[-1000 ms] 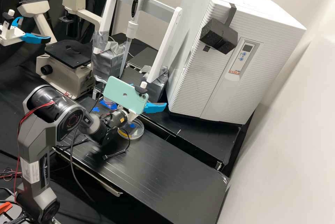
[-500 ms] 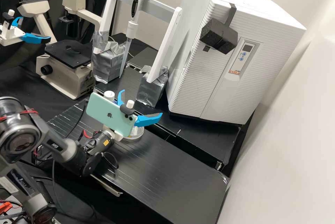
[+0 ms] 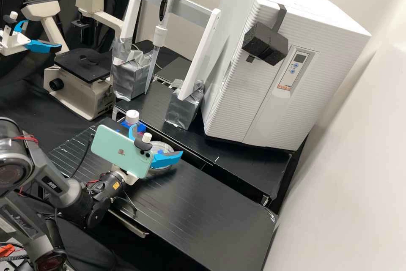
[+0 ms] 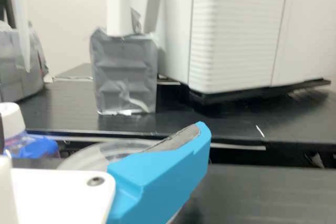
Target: Open the lid
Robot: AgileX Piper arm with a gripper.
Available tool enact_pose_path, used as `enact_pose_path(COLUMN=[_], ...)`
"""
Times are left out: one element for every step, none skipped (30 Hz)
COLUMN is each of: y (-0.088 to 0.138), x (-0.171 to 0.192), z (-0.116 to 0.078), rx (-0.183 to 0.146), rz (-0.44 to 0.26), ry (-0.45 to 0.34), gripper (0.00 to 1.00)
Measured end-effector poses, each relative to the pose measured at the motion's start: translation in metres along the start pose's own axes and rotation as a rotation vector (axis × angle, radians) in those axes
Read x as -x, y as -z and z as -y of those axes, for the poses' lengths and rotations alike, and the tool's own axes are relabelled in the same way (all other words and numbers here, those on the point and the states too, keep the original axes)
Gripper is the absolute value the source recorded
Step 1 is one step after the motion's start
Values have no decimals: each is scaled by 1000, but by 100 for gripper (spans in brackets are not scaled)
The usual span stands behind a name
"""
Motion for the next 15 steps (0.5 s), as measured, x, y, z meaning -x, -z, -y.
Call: enact_pose_path(y=[-1,-2,-3,-3,-4,-4,-5,-6,-7,-9,-10,-11,-11,-12,-12], x=[0,0,0,0,0,1,1,1,1,1,1,0,0,0,0], z=[0,0,-1,-2,-2,-2,-3,-3,-3,-3,-3,-3,-3,-3,-3], rx=[-2,-3,-3,-3,-3,-1,0,-2,-4,-7,-10,-12,-13,-14,-15], rz=[6,11,16,18,21,23,28,35,40,49,54,59,62,63,64], ry=[0,-2,-7,-9,-11,-14,-17,-18,-18,-19,-18,-16,-16,-15,-14], gripper=[100,100,100,100,100,100,100,100,100,100,100,100,100,0,0])
